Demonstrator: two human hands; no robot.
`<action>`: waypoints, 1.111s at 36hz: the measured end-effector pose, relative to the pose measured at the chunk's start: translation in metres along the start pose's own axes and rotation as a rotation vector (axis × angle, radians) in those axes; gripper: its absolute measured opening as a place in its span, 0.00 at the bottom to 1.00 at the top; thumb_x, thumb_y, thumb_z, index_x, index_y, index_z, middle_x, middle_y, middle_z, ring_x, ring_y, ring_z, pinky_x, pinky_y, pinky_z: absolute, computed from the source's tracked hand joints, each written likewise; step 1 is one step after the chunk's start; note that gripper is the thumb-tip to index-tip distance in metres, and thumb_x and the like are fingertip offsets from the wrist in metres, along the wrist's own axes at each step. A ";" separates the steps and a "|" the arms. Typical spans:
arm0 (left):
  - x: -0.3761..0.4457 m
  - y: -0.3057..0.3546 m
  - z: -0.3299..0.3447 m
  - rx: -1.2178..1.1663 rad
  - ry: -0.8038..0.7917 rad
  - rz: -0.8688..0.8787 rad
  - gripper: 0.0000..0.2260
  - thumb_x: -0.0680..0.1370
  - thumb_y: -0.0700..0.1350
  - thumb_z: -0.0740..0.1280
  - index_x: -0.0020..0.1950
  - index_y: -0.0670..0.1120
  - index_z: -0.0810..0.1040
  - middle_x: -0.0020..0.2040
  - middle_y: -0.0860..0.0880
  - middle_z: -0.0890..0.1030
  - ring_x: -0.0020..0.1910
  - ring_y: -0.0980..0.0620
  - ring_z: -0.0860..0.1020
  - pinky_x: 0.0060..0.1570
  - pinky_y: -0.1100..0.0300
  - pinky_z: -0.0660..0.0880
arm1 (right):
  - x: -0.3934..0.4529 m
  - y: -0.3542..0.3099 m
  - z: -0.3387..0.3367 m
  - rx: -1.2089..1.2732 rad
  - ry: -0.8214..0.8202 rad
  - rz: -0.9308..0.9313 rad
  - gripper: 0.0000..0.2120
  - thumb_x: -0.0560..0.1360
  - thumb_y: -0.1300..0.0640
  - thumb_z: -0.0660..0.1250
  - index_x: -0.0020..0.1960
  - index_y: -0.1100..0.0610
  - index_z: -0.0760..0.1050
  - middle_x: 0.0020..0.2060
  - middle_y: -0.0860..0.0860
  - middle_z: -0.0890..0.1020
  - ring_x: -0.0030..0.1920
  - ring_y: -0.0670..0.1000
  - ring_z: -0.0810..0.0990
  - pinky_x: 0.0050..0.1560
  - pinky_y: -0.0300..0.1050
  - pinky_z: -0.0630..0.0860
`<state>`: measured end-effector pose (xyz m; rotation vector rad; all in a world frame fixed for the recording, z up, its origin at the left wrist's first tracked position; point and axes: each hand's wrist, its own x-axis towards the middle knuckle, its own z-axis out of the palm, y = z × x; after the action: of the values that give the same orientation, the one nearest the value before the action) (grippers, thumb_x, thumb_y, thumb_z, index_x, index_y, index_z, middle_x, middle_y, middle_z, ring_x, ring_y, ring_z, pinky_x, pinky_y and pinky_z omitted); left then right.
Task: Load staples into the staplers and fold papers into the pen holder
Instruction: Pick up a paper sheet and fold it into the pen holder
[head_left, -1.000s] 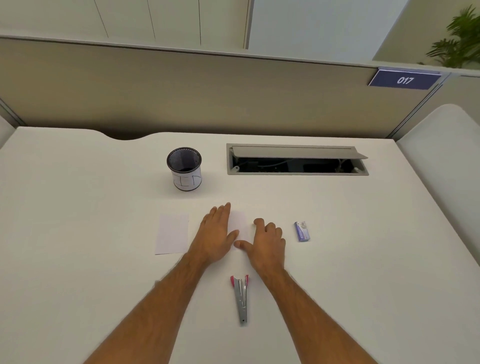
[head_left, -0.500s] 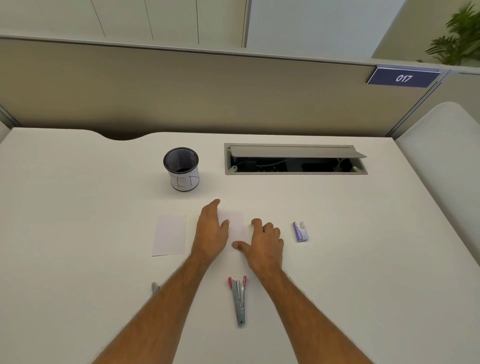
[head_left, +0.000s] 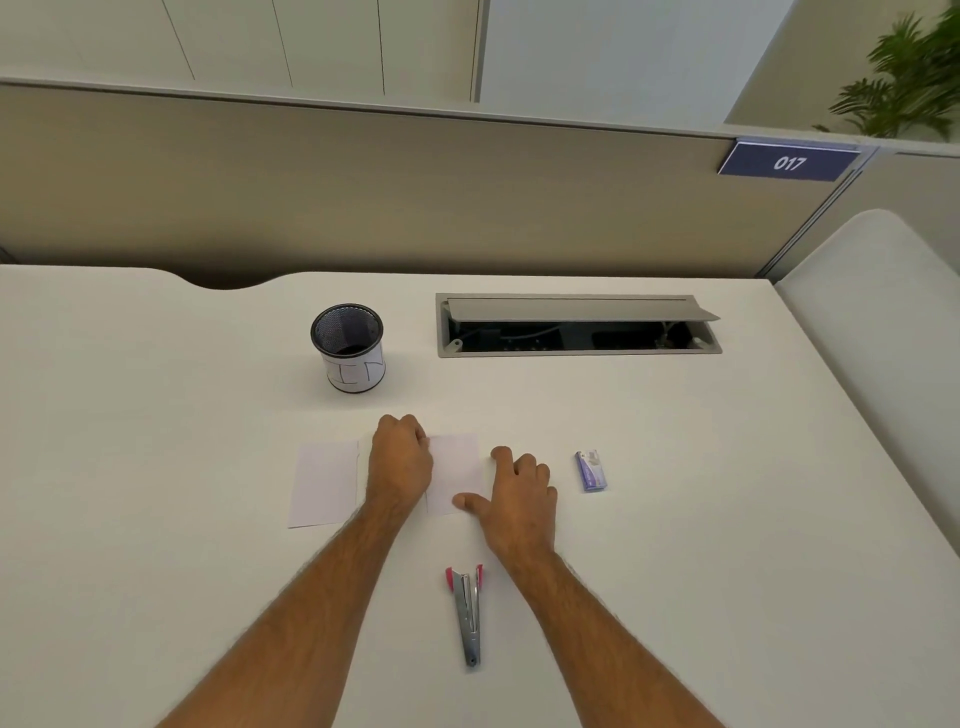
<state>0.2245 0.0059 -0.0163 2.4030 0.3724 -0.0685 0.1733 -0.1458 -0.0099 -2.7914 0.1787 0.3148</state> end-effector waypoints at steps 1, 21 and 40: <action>-0.001 0.000 -0.001 -0.010 -0.002 0.008 0.04 0.80 0.36 0.64 0.48 0.39 0.78 0.50 0.42 0.78 0.47 0.45 0.78 0.42 0.57 0.74 | 0.000 0.000 0.000 0.000 0.002 -0.003 0.33 0.74 0.33 0.67 0.71 0.49 0.64 0.63 0.52 0.73 0.64 0.55 0.69 0.63 0.51 0.70; -0.058 0.002 -0.067 -0.761 -0.118 0.003 0.03 0.77 0.34 0.70 0.48 0.38 0.77 0.33 0.43 0.80 0.37 0.45 0.83 0.42 0.55 0.82 | -0.035 0.009 -0.044 1.117 -0.097 -0.117 0.11 0.77 0.65 0.69 0.51 0.50 0.75 0.37 0.51 0.80 0.39 0.51 0.78 0.43 0.47 0.71; -0.117 -0.009 -0.082 -1.045 -0.137 -0.111 0.03 0.79 0.34 0.69 0.48 0.35 0.82 0.40 0.41 0.84 0.41 0.45 0.83 0.47 0.52 0.84 | -0.083 0.019 -0.065 1.218 -0.301 -0.211 0.08 0.79 0.66 0.69 0.55 0.61 0.86 0.48 0.59 0.87 0.51 0.57 0.85 0.49 0.48 0.82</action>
<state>0.1058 0.0370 0.0571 1.3388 0.3549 -0.0652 0.1029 -0.1780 0.0638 -1.5221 -0.0132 0.3880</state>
